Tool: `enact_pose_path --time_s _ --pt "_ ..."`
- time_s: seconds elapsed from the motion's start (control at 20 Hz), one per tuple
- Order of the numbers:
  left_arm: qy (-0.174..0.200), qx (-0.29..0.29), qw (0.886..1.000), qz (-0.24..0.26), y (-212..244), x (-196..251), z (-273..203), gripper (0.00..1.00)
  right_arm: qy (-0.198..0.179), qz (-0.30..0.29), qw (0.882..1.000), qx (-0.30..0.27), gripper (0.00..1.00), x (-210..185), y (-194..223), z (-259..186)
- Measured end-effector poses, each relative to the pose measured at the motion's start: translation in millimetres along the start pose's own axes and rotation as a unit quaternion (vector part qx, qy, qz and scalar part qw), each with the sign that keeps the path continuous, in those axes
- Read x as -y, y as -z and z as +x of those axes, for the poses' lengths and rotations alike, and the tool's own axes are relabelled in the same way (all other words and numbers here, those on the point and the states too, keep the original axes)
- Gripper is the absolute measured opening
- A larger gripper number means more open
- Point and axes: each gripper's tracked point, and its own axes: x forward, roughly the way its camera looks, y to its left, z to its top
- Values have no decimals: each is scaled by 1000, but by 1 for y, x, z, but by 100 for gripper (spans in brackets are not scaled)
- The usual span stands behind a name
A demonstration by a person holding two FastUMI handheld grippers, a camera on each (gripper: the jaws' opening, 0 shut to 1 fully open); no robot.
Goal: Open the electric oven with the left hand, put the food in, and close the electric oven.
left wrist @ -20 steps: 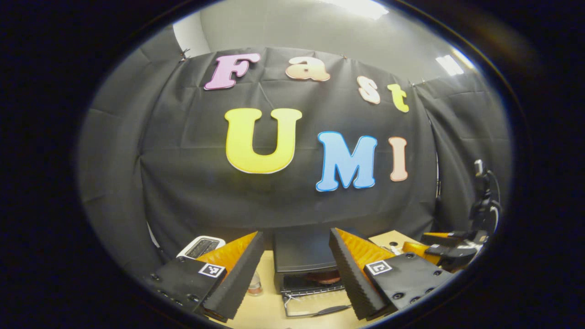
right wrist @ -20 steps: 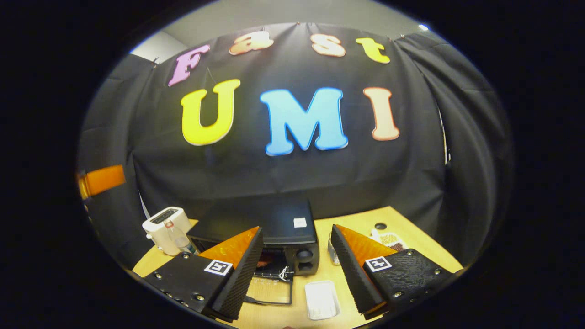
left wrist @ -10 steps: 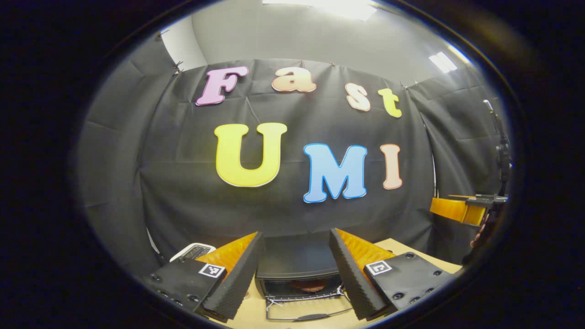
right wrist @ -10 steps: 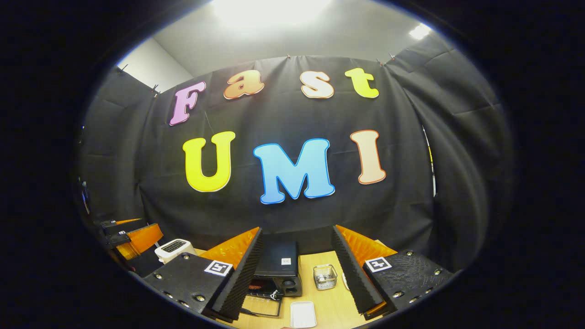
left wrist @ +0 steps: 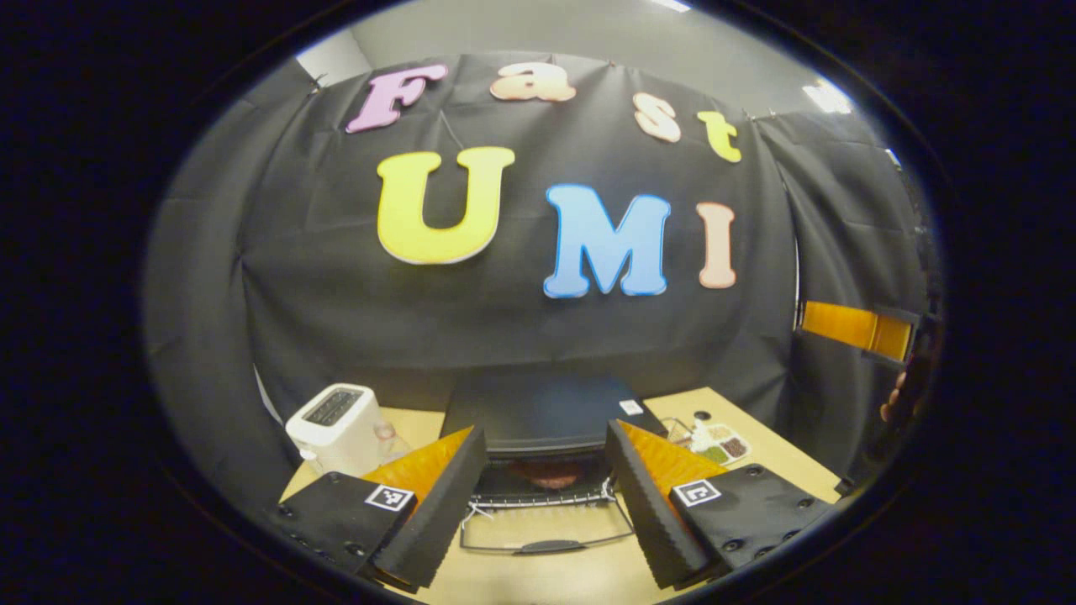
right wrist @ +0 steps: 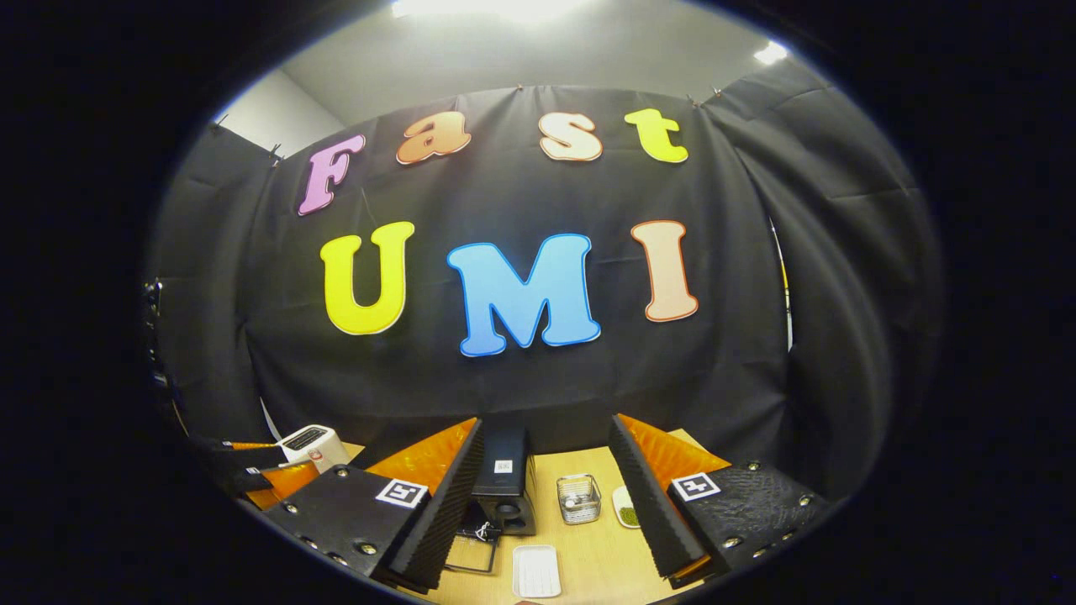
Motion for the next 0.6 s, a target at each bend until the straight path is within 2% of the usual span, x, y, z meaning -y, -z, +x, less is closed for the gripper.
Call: enact_pose_path --time_s 0.1,0.15,0.2,0.35,0.4,0.45,0.55,0.6 --pt "7 -45 999 -12 34 5 9 100 -1 -3 1000 -1 90 1 0 1" --pt "12 -73 997 -19 53 6 10 96 -2 -5 1000 0 90 1 0 0" --pt "16 -98 995 -25 70 8 10 100 -2 -6 1000 2 90 2 0 1" --pt "19 -154 987 -33 112 14 20 92 3 -12 1000 -2 90 10 4 0" --pt "17 -174 984 -31 127 13 21 100 5 -12 1000 -5 83 13 5 -1" --pt "15 -195 980 -28 142 12 23 96 8 -11 1000 -7 91 16 7 -1" --pt "17 -238 971 -24 174 11 27 96 18 -12 1000 -10 92 24 9 0" --pt "20 -264 964 -25 190 17 24 100 19 -11 1000 -12 93 27 10 -2"
